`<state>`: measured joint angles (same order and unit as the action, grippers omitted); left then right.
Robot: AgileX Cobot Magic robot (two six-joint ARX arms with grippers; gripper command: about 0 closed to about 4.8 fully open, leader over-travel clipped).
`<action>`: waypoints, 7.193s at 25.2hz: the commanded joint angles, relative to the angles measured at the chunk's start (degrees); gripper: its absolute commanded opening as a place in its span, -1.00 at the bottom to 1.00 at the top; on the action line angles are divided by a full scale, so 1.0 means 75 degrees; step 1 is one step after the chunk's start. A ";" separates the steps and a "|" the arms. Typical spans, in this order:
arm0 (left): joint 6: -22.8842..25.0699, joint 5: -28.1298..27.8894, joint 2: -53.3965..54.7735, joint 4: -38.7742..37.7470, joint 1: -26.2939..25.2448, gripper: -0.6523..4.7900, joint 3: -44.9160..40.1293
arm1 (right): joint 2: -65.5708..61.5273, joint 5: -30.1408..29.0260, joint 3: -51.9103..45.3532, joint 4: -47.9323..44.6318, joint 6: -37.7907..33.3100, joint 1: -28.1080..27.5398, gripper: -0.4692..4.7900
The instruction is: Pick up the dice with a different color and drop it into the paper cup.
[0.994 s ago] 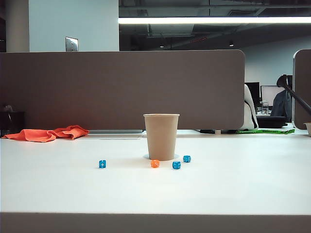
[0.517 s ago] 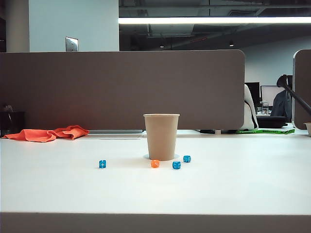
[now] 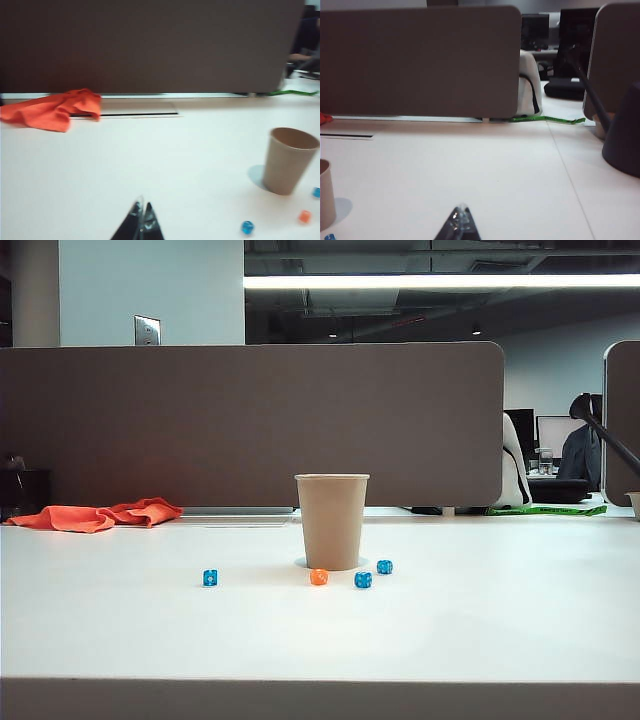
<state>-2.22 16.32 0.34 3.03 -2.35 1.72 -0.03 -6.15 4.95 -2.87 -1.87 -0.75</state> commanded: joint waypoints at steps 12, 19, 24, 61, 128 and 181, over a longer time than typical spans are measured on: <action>0.0726 -0.0029 0.1824 -0.0498 0.1673 -0.78 0.1323 | -0.1306 -0.0029 0.1559 0.1428 0.0000 0.0003 -0.83; 0.1378 -0.0729 0.3453 -0.0114 0.2900 -0.78 0.1880 | -0.3124 -0.0221 0.2244 0.1431 0.0090 0.0224 -0.83; 0.1390 -0.0752 0.5371 0.1568 0.3841 -0.78 0.1964 | -0.4870 -0.0195 0.2748 0.0898 0.0487 0.1306 -0.83; 0.3311 0.2110 1.1855 0.3092 0.4124 -0.21 0.4570 | -0.7883 0.0087 0.2833 -0.1472 0.0493 0.3497 -0.83; 0.4205 0.2285 1.3747 0.3267 0.4150 -0.07 0.5569 | -0.8387 -0.0052 0.2830 -0.1652 0.0490 0.3538 -0.83; 0.3416 0.2113 1.4318 0.2873 0.4150 -0.12 0.6222 | -0.8387 -0.0023 0.2824 -0.1638 0.0487 0.3538 -0.83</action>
<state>23.51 31.81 107.83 23.81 28.69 48.16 -63.07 -6.24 25.93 -14.28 1.61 25.74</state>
